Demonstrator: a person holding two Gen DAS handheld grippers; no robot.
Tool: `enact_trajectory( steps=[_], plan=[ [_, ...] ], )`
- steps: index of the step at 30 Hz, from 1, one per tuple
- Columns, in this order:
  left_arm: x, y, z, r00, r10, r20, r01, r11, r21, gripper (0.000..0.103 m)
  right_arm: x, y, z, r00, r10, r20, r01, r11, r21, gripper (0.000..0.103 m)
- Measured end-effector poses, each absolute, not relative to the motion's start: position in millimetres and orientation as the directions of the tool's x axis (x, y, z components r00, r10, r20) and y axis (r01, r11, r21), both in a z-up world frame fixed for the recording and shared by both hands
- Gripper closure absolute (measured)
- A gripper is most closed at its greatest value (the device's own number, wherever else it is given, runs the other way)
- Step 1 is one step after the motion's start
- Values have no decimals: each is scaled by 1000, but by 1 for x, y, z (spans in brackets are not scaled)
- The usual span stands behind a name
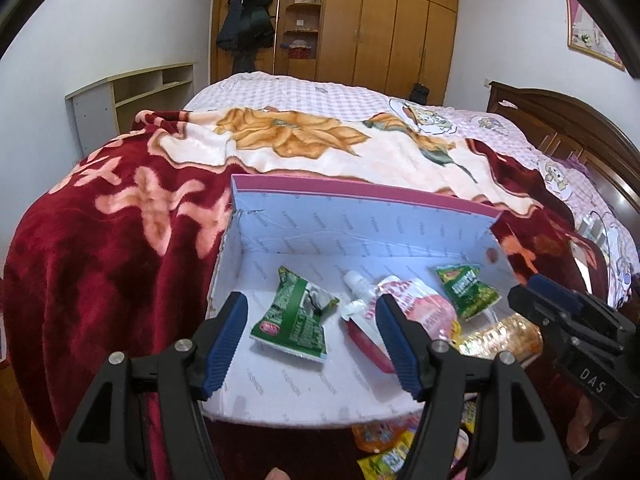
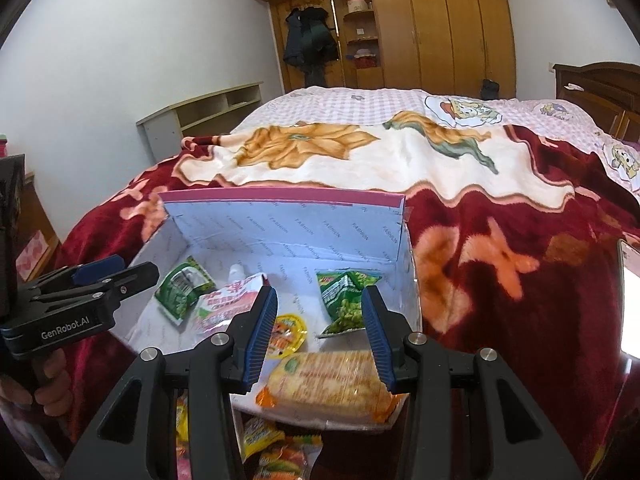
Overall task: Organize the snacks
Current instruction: 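Release the chip bag into the box with the left gripper while the right lowers and releases the pea bag, then pull both grippers back from the pink box toward the snack pile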
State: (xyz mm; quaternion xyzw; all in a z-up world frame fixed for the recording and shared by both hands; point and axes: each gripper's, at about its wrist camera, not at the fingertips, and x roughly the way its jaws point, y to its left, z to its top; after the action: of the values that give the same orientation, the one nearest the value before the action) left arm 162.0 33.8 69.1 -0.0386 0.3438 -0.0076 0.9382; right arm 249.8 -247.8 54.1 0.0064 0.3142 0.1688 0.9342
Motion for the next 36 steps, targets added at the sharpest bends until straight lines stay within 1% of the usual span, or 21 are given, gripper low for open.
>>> enact_trajectory(
  steps=[16, 22, 25, 30, 36],
  plan=[
    [117, 21, 68, 741, -102, -664, 49, 994, -99, 33, 209, -248, 48, 716, 351, -604, -336, 931, 143, 58],
    [106, 19, 56, 710, -149, -688, 73, 988, -139, 33, 196, -251, 43, 711, 345, -613, -327, 934, 146, 58],
    [103, 18, 50, 700, -149, -698, 71, 988, -140, 33, 192, -254, 41, 706, 346, -618, -322, 934, 154, 58],
    [103, 20, 40, 675, -178, -716, 72, 982, -177, 33, 186, -258, 37, 694, 351, -628, -313, 933, 176, 58],
    [100, 19, 31, 661, -181, -728, 66, 981, -184, 33, 180, -262, 33, 684, 356, -636, -308, 932, 191, 58]
  ],
)
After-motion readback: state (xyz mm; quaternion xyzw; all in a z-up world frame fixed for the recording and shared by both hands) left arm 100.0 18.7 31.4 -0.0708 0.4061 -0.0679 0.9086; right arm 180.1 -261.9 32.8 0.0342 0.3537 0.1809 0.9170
